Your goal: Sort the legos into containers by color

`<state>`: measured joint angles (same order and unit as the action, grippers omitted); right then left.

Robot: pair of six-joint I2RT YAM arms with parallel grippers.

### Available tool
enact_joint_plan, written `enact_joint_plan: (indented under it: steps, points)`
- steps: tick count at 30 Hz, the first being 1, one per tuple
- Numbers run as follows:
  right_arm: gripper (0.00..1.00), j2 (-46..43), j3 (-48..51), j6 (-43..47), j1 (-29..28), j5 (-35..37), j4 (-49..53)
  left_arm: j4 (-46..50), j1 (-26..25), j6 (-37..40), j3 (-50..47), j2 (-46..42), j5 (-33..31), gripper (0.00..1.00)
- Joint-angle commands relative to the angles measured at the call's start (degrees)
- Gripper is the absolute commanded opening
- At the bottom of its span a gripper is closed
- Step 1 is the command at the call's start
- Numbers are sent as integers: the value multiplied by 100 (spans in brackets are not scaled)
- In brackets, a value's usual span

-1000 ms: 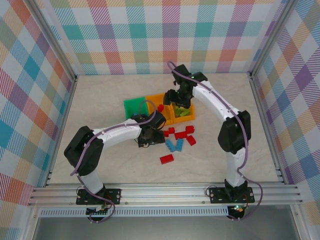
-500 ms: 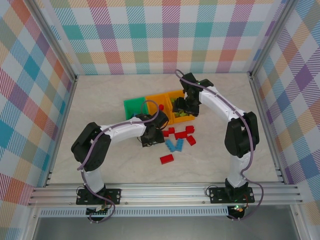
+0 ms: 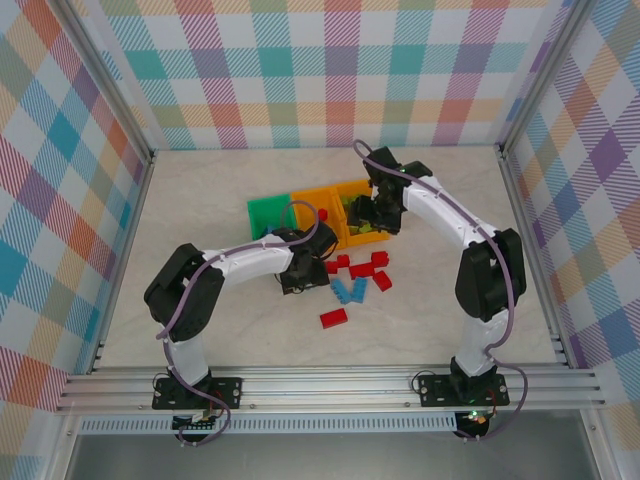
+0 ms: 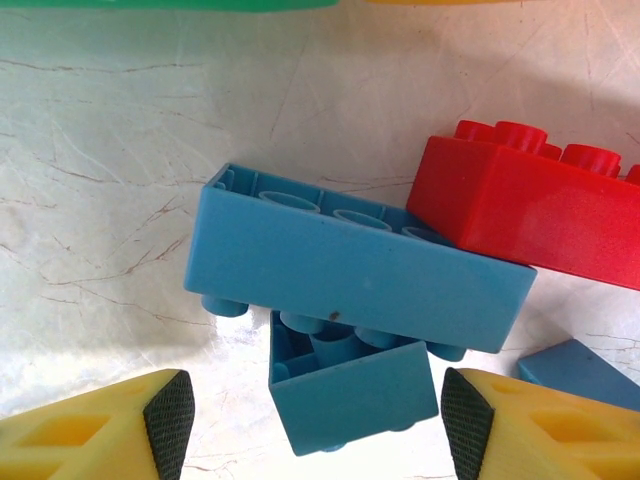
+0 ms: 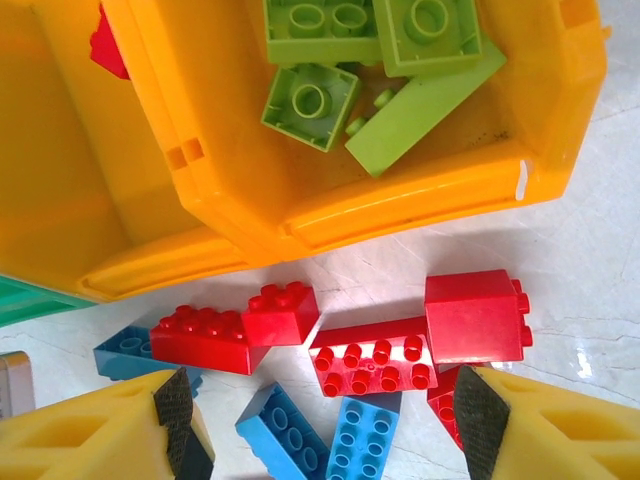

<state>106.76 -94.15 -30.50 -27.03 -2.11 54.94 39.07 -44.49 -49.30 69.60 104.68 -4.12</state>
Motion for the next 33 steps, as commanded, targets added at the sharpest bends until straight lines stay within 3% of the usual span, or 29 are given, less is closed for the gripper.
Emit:
enact_joint_plan:
  steps: [1, 6, 13, 25, 33]
  points:
    - [71, -221, 124, -25, -14, 43, -53, 204, -25, -27, 180, 176, -85, 68]
    - [71, -270, 90, -24, -18, 54, -55, 212, -21, -23, 176, 201, -212, 61]
    - [71, -303, 72, -26, -13, 79, -19, 180, -16, 71, 191, 198, -166, 39]
    - [69, -743, 563, 177, -47, 264, -96, 551, 35, 215, 324, -656, -287, 35]
    - [69, -982, 1101, 517, -359, 385, -159, 1046, 660, 668, 815, -1370, -523, 37]
